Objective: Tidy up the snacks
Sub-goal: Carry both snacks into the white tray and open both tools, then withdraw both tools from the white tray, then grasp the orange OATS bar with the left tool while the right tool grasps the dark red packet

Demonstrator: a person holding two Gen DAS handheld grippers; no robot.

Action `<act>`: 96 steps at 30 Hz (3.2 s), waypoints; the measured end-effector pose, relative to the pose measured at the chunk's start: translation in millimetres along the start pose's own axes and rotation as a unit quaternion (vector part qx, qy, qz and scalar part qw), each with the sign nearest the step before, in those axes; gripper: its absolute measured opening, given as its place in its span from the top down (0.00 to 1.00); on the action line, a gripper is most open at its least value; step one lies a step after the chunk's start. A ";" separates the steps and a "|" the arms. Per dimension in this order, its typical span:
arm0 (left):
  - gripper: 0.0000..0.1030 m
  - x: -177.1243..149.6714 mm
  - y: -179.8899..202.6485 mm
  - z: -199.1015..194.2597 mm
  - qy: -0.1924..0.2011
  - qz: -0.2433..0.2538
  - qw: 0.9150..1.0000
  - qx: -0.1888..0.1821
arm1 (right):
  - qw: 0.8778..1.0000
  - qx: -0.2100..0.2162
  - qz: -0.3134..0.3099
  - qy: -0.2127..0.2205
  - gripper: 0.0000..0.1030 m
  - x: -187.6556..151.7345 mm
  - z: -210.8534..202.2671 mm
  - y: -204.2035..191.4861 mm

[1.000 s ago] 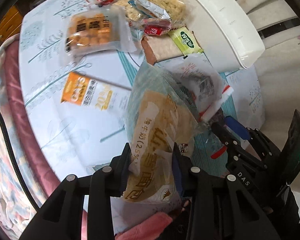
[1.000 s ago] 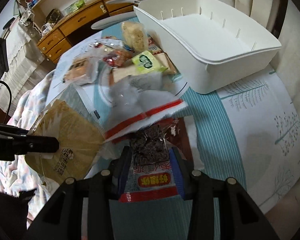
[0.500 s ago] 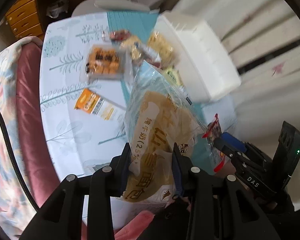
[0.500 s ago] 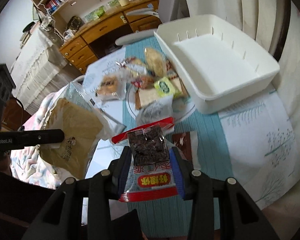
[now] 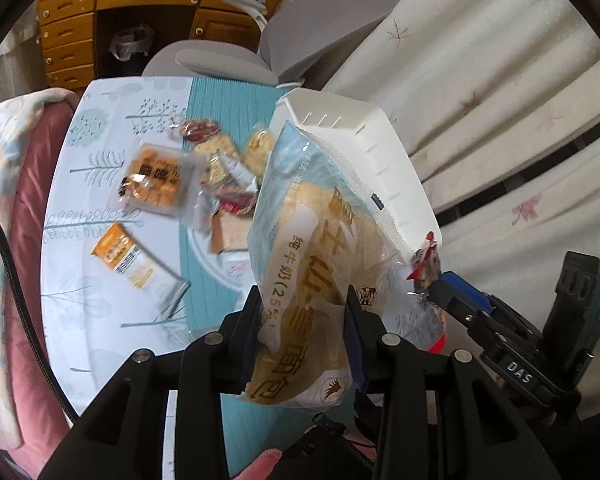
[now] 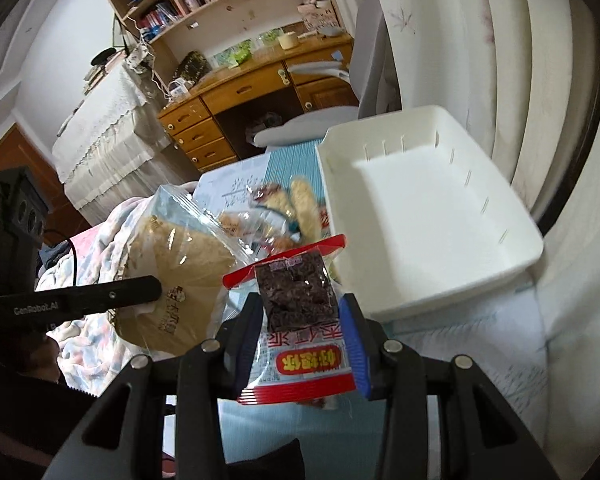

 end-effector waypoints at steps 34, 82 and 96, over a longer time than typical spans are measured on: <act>0.26 82.0 111.5 78.7 0.091 -0.010 0.993 0.080 | 1.000 -0.010 0.012 0.025 0.45 70.4 3.9 127.4; 0.19 -3.0 -181.4 75.0 -0.047 -0.319 0.934 0.155 | 0.975 -0.027 0.092 -0.200 0.43 -49.6 129.1 32.6; 0.19 18.6 -210.9 114.6 -0.106 -0.334 0.927 0.136 | 0.958 -0.091 0.079 -0.259 0.44 -80.2 171.3 2.8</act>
Point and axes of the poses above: each gripper's, at about its wrist camera, not at the fingertips, and z roughly the way its jaws point, y to its right, x to its top, the point moved 4 cm from there along z, roughly the way its jaws point, and after that the axes turned 12 degrees about -y, right-handed, at the moved point
